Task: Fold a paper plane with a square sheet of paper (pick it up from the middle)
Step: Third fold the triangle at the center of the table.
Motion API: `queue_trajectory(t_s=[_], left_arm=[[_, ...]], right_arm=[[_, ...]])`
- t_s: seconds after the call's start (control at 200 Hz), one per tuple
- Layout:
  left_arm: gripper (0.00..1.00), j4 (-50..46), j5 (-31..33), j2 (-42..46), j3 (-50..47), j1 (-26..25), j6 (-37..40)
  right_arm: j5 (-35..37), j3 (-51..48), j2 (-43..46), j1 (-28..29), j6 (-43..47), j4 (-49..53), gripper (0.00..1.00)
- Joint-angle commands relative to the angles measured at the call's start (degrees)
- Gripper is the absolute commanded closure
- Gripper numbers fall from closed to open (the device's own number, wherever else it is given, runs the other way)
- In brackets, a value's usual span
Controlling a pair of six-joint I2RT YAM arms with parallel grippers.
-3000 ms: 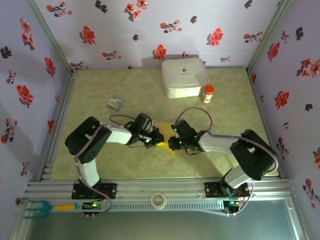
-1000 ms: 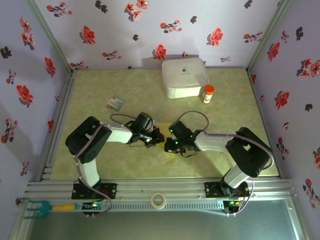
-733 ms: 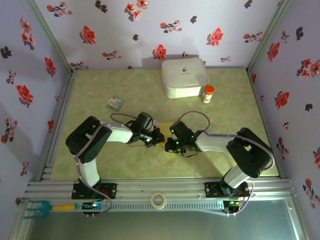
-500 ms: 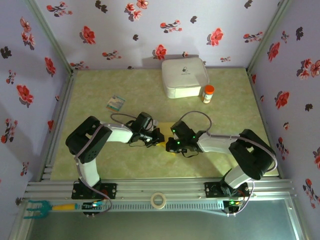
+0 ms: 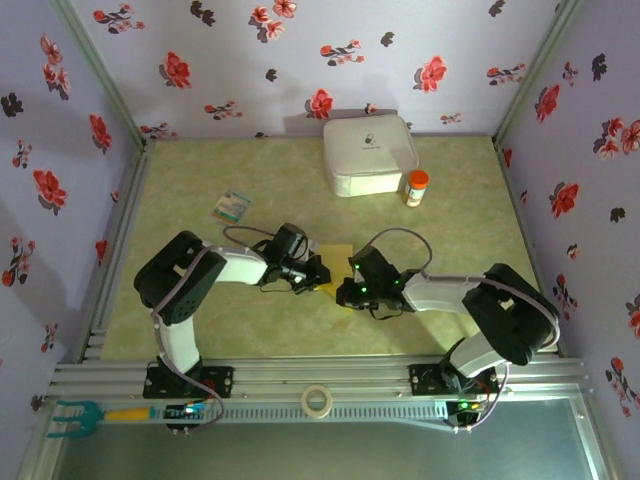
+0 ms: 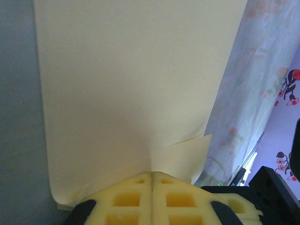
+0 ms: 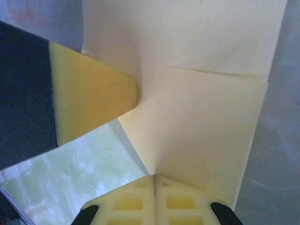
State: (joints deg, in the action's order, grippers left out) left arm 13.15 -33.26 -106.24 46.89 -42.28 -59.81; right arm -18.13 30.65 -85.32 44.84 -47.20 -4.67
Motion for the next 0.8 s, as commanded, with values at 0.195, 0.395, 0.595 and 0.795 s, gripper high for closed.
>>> queue_trajectory(t_s=[0.195, 0.395, 0.595, 0.795], left_arm=[[1.0, -6.5, 3.4, -3.0, 0.4, 0.3, 1.3], [1.0, -7.2, 3.7, -3.0, 0.5, 0.3, 1.5], [1.0, -7.2, 3.8, -3.0, 0.5, 0.3, 1.5], [1.0, -7.0, 3.9, -2.4, 0.2, 0.3, 1.6]], right_arm=[[-0.8, -4.4, 3.8, -0.5, -0.4, 5.3, 0.96], [-0.1, -7.4, 7.6, -0.8, -0.5, 7.0, 0.96], [0.3, -9.2, 11.3, -0.8, -1.5, 8.3, 0.96], [1.0, -4.3, 16.7, -1.0, -1.1, 12.8, 0.96]])
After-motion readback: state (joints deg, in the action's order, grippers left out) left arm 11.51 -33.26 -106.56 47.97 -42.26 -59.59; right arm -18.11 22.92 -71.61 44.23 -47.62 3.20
